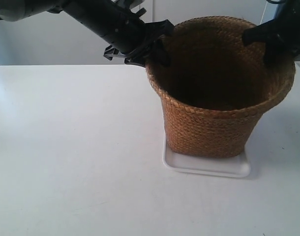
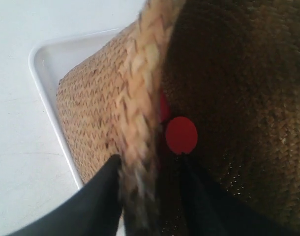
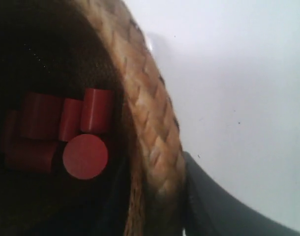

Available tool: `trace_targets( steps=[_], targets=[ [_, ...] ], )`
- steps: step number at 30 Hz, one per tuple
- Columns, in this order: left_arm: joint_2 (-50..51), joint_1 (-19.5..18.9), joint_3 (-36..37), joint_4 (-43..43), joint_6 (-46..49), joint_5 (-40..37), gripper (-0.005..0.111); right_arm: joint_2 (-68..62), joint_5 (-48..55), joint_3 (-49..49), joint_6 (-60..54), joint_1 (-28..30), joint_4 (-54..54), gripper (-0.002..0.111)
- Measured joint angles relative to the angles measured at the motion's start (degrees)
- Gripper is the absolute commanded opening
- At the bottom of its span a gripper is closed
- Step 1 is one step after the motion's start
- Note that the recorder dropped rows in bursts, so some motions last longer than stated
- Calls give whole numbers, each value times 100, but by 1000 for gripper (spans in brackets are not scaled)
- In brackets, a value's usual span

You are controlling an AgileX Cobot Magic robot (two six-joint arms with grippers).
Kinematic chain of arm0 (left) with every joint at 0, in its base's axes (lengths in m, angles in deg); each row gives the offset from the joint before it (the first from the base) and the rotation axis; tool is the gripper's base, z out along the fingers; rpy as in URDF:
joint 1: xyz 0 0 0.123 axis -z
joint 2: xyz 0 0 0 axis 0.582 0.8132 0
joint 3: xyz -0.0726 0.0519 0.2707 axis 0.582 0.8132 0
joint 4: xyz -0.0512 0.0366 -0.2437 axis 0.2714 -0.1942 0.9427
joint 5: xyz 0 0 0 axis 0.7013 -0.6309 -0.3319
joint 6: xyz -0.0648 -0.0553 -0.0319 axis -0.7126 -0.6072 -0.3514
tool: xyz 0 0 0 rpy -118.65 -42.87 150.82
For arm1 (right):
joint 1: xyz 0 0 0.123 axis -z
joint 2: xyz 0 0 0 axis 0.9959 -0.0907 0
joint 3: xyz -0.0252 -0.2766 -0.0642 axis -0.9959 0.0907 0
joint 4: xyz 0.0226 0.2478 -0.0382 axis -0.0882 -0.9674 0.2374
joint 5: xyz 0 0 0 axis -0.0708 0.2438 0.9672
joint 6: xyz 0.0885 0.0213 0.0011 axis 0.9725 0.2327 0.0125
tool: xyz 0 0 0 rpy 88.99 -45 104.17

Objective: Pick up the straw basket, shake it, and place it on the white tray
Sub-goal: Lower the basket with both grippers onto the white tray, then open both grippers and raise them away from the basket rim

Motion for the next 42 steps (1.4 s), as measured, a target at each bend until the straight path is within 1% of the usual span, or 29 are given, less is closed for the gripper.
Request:
trace_targets(
  steps=[5,8,12,16,18,31,35,36,37,38,39,40,42],
  targets=[
    [-8,0,1,64,76,0,50,0,-87,0,0,0,23,59],
    [-8,0,1,78,103,0,50,0,-162,0,0,0,23,63],
    [-8,0,1,78,115,36,50,0,-277,0,0,0,23,63],
    [-22,0,1,78,126,73,61,0,-341,0,10,0,23,64],
    [-45,0,1,78,163,82,64,0,-353,0,21,0,23,64],
    [-519,0,-49,46,342,170,64,595,-536,0,33,0,23,64],
    [-760,0,-62,-259,342,136,64,844,-536,0,33,0,23,63],
    [-811,0,-62,-342,325,102,61,907,-536,0,33,0,23,61],
    [-862,0,-62,-425,312,39,54,961,-536,0,33,0,23,57],
    [-926,0,-62,-526,312,-40,45,1030,-536,0,33,0,23,52],
    [-992,0,-62,-634,312,-143,35,1093,-524,0,33,0,23,44],
    [-1061,0,-62,-736,302,-250,19,1179,-524,0,42,0,23,35],
    [-1206,0,-62,-922,302,-495,0,1380,-524,0,42,0,-41,18]
  ],
)
